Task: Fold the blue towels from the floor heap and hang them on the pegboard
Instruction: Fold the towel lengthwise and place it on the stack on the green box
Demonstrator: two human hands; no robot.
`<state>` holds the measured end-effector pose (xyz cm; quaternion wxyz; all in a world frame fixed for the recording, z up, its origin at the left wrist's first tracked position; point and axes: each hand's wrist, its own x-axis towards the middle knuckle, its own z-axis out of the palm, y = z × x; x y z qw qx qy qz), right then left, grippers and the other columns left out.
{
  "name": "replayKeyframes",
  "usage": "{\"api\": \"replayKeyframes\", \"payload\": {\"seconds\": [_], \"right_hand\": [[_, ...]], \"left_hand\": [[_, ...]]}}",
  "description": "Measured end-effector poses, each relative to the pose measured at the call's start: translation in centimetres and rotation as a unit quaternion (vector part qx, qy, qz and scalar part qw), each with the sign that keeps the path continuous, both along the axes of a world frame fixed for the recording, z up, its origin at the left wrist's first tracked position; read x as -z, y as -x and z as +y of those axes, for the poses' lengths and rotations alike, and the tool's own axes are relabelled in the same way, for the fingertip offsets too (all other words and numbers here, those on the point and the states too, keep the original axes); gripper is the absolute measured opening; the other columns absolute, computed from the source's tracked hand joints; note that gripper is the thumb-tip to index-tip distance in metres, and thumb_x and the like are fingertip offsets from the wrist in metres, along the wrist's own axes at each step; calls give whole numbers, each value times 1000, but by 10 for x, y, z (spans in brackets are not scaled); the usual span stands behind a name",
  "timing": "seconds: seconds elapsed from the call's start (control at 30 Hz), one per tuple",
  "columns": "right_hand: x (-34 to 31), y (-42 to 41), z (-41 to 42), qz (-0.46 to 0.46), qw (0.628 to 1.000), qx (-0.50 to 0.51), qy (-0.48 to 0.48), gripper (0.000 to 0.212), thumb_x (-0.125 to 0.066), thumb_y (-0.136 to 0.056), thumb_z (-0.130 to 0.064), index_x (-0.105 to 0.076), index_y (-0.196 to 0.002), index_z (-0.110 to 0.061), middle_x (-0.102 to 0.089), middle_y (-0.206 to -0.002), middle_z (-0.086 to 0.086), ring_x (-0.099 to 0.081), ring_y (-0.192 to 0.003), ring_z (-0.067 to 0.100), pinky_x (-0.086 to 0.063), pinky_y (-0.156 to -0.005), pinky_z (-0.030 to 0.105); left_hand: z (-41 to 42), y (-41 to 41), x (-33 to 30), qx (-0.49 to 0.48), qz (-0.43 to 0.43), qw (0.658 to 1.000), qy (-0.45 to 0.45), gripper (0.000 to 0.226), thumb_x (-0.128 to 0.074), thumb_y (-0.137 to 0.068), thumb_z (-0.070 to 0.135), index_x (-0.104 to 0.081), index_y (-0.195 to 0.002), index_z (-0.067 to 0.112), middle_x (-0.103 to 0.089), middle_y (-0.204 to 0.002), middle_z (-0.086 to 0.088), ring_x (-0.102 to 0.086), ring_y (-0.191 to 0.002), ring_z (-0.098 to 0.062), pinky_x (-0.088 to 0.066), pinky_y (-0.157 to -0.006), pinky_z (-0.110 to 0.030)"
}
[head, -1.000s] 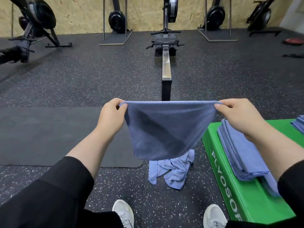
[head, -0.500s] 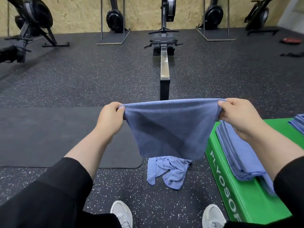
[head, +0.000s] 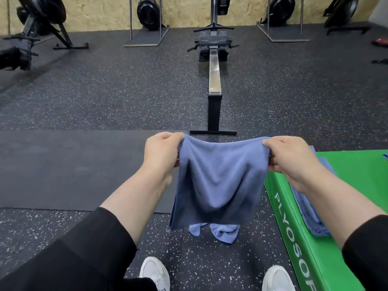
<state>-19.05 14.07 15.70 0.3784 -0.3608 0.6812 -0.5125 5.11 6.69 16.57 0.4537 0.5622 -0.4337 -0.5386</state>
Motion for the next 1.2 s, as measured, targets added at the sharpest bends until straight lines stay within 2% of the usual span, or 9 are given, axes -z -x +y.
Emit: {"api": "replayKeyframes", "payload": {"seconds": [0.17,0.37,0.47,0.57,0.73,0.87,1.03,1.13,1.2], "right_hand": [[-3,-25,-19,-49,998,-37,20,26,-57,-93,-10,-62,-75,8,-61,-75,17,-59,-69,24,-58,-65,42],[-7,-50,-31,-52,993,-89,53,37,-58,-90,-15,-47,-77,18,-55,-74,16,-57,-71,22,-62,-60,40],[-6,-54,-35,-27,993,-102,46,37,-56,-80,-24,-48,-73,12,-51,-71,14,-51,-70,22,-59,-71,61],[-7,-56,-38,-16,994,-104,36,43,-56,-78,-29,-56,-80,13,-54,-72,13,-50,-70,20,-54,-75,68],[-5,-53,-38,-51,991,-104,60,38,-53,-92,-17,-52,-87,21,-49,-75,11,-45,-73,20,-49,-68,45],[-4,-53,-34,-98,989,-96,52,34,-48,-102,-15,-66,-89,11,-57,-77,12,-53,-76,18,-56,-76,37],[-3,-45,-29,-120,986,-105,56,26,-57,-100,-16,-73,-88,0,-66,-87,16,-63,-82,18,-60,-84,32],[2,-34,-33,-73,992,-93,43,17,-56,-92,-5,-70,-92,3,-61,-82,18,-56,-80,24,-57,-83,46],[3,-28,-34,-10,995,-99,27,19,-54,-88,-10,-73,-92,-7,-61,-75,11,-52,-72,20,-51,-70,42]], "left_hand": [[3,25,-4,42,-30,997,54,13,-67,-78,22,-69,-70,11,-64,-69,-7,-54,-65,-20,-49,-63,-36],[8,48,1,69,-95,983,141,12,-73,-85,24,-73,-75,17,-73,-73,-6,-63,-67,-18,-60,-75,-55],[9,55,2,65,-120,977,165,13,-73,-87,19,-74,-74,18,-74,-72,4,-70,-73,-22,-60,-75,-42],[12,61,0,71,-139,972,176,18,-75,-86,17,-71,-69,23,-72,-69,10,-61,-63,-3,-49,-63,-18],[16,65,3,68,-175,961,204,27,-77,-87,23,-67,-65,33,-68,-71,10,-57,-66,3,-39,-62,-8],[16,65,7,80,-191,949,237,8,-74,-90,20,-80,-89,25,-69,-85,11,-63,-84,-1,-42,-73,-10],[21,61,5,195,-195,932,236,35,-55,-94,2,-79,-107,23,-70,-103,13,-62,-99,3,-42,-84,-8],[19,60,3,161,-94,973,135,36,-48,-90,-4,-79,-96,13,-78,-92,2,-72,-93,-11,-54,-86,-24],[12,54,3,115,-16,992,57,29,-44,-91,-6,-68,-96,9,-76,-84,-11,-72,-76,-21,-57,-73,-32]]}}
